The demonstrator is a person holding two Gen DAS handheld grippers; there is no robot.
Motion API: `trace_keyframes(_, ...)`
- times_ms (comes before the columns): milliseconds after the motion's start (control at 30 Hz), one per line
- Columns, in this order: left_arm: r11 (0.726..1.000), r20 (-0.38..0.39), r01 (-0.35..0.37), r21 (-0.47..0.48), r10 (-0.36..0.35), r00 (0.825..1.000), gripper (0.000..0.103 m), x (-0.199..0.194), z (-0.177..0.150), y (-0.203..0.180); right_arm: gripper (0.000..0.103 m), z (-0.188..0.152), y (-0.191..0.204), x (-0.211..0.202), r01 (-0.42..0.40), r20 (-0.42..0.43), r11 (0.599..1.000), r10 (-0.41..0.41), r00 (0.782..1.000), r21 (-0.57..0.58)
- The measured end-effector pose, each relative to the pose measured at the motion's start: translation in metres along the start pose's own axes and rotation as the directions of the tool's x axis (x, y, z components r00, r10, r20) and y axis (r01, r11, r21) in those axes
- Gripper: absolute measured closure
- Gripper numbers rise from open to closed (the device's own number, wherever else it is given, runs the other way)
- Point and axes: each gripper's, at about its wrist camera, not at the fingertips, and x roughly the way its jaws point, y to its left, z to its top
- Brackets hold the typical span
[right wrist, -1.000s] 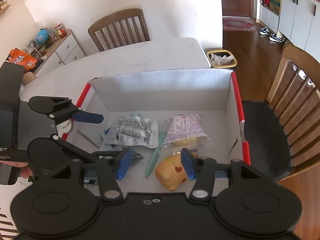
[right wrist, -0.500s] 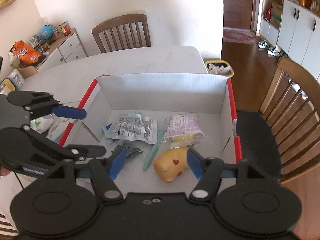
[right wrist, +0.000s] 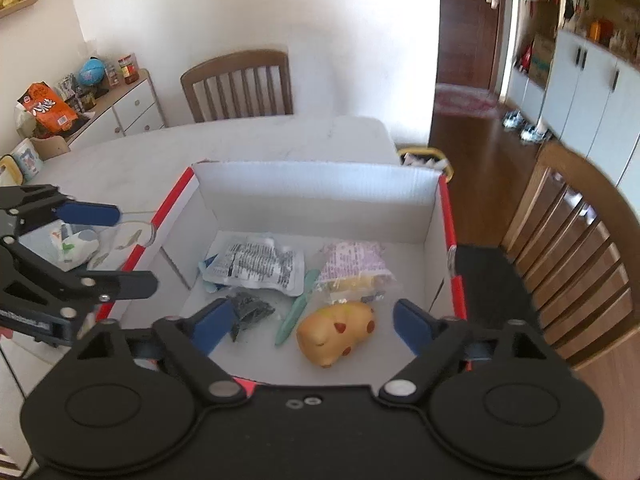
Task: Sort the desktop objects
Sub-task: 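Withdraw both open grippers up out of the shoebox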
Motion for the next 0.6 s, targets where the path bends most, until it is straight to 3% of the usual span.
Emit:
trace_keyframes(267, 0.999, 0.064, 0.009, -0.037, -0.007, 0.998, 0.001, -0.028, -0.011, 0.013, 0.007, -0.009, 0.021, -0.012, 0.042, 0.079, 0.999, -0.042, 0.996, 0.001)
trace_keyframes(600, 0.998, 0.106, 0.02, -0.053, -0.015, 0.994, 0.001, -0.065, -0.036, 0.035, 0.007, -0.019, 0.059, -0.02, 0.057, 0.087, 0.997, -0.061, 0.994, 0.042)
